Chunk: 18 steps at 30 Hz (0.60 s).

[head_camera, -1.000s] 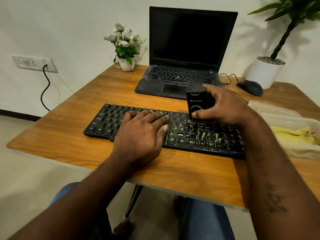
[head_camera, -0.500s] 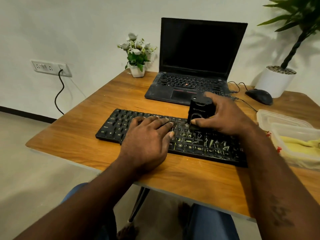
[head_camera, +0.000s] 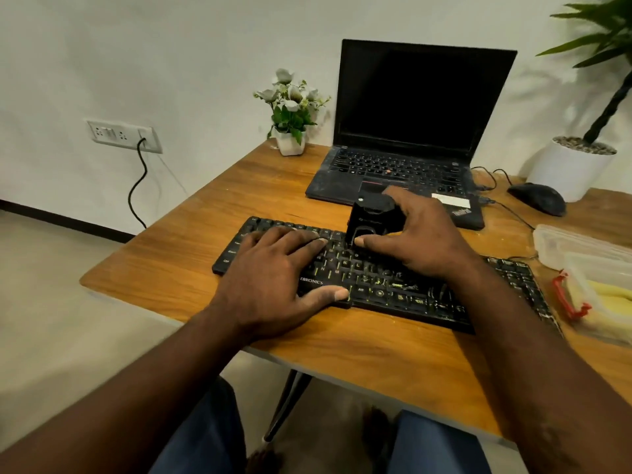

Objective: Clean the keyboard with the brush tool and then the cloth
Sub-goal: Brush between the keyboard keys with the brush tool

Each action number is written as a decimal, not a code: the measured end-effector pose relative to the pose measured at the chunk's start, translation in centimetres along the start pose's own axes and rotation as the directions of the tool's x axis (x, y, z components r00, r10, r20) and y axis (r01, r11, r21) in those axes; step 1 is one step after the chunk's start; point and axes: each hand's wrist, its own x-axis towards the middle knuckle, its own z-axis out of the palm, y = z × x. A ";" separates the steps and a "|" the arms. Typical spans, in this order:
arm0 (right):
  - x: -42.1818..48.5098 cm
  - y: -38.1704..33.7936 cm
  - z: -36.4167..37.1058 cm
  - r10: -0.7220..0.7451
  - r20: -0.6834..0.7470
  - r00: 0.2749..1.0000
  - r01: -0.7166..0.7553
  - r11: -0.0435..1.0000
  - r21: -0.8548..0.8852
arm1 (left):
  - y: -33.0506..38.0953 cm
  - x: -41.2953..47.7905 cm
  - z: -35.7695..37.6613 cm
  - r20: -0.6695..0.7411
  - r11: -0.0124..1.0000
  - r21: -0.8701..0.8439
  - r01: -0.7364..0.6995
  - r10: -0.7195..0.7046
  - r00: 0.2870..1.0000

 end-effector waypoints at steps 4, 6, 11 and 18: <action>0.8 -0.5 0.8 -0.014 0.003 1.000 0.014 1.000 -0.004 | -0.3 0.0 -0.2 0.024 1.000 0.009 0.013 -0.013 1.000; 1.2 -0.6 0.8 -0.006 -0.058 0.998 0.001 0.996 -0.086 | -0.5 0.0 0.1 0.021 1.000 0.001 0.010 -0.010 1.000; 1.4 -1.2 0.9 -0.024 0.117 0.993 0.031 0.998 -0.053 | -0.7 0.2 0.5 0.040 1.000 -0.020 0.006 -0.005 0.999; 2.0 -2.0 0.7 0.075 0.154 0.985 -0.082 0.996 0.043 | -0.5 0.4 0.5 0.103 1.000 -0.002 -0.005 0.005 0.995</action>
